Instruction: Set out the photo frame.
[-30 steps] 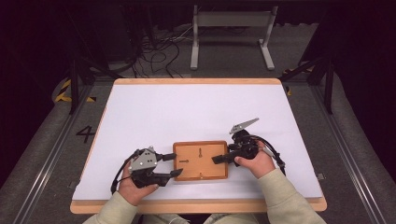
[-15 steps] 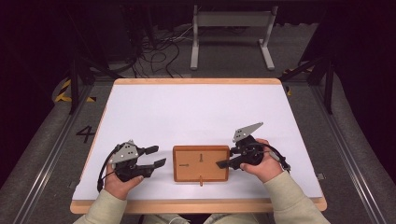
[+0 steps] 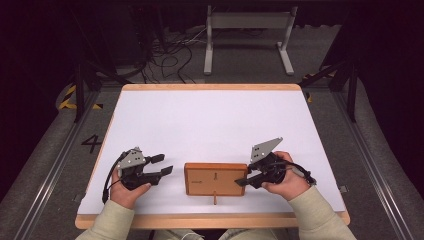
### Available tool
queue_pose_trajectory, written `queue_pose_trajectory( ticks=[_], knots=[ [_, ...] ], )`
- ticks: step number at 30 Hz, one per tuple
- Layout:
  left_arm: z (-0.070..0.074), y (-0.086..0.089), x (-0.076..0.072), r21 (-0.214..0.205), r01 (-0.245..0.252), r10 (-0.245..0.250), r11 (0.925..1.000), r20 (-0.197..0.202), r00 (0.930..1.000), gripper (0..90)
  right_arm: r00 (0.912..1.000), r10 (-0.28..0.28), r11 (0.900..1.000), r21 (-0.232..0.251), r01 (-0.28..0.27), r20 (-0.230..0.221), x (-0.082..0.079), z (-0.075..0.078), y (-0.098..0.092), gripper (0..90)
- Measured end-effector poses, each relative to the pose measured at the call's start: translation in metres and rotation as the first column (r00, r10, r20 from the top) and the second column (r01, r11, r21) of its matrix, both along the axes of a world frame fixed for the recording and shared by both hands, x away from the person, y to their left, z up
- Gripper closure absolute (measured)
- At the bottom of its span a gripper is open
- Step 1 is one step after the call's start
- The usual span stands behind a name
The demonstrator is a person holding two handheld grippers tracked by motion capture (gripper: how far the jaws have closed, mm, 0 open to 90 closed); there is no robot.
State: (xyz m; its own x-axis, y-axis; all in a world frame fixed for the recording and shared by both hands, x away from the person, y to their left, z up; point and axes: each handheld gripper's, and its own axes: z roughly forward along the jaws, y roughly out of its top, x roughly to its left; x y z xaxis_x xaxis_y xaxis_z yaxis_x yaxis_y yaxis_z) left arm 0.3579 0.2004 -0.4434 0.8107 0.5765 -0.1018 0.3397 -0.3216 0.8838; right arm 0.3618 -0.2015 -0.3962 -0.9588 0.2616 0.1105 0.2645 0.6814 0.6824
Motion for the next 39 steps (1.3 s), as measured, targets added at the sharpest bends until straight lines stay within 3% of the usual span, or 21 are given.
queue_pose_trajectory(
  ticks=[10, 14, 16, 20, 26, 29, 31, 34, 39],
  knots=[
    [-0.002, -0.003, 0.0, 0.004, 0.009, -0.009, 0.9999, -0.008, 0.9999, 44.2, 0.9996, 0.018, 0.9998, -0.007, -0.018, 0.02, -0.002, -0.001, 0.007, 62.2],
    [-0.003, -0.004, 0.0, 0.007, 0.012, -0.012, 0.9999, -0.012, 0.9998, 44.2, 0.9976, 0.063, 0.9979, -0.018, -0.062, 0.028, -0.003, -0.001, 0.013, 65.2],
    [-0.002, -0.003, 0.0, 0.007, 0.013, -0.013, 0.9999, -0.01, 0.9999, 44.2, 0.9941, 0.098, 0.9949, -0.028, -0.097, 0.046, -0.005, 0.0, 0.015, 67.0],
    [-0.002, -0.002, 0.0, 0.002, 0.006, -0.006, 1.0, -0.013, 0.9999, 44.2, 0.9878, 0.117, 0.9923, -0.051, -0.112, 0.102, -0.008, 0.001, 0.018, 69.3],
    [-0.003, -0.001, 0.0, -0.002, 0.005, -0.005, 1.0, -0.01, 0.9999, 44.2, 0.9678, 0.119, 0.9908, -0.089, -0.102, 0.222, -0.008, 0.001, 0.016, 70.1],
    [-0.002, -0.001, 0.0, -0.003, 0.002, -0.002, 1.0, -0.011, 0.9999, 44.1, 0.9515, 0.148, 0.986, -0.114, -0.121, 0.27, -0.011, 0.001, 0.017, 70.1],
    [-0.003, -0.001, 0.001, 0.001, 0.001, -0.001, 1.0, -0.013, 0.9999, 44.1, 0.946, 0.159, 0.9834, -0.13, -0.126, 0.282, -0.013, 0.001, 0.018, 70.0],
    [-0.003, 0.0, 0.001, -0.004, -0.002, 0.002, 1.0, -0.019, 0.9998, 44.0, 0.9446, 0.161, 0.9825, -0.138, -0.125, 0.286, -0.016, 0.001, 0.018, 69.6],
    [-0.003, 0.0, 0.001, -0.003, 0.001, -0.001, 1.0, -0.016, 0.9999, 43.9, 0.9483, 0.171, 0.9809, -0.137, -0.138, 0.268, -0.019, 0.002, 0.019, 67.8]
  ],
)
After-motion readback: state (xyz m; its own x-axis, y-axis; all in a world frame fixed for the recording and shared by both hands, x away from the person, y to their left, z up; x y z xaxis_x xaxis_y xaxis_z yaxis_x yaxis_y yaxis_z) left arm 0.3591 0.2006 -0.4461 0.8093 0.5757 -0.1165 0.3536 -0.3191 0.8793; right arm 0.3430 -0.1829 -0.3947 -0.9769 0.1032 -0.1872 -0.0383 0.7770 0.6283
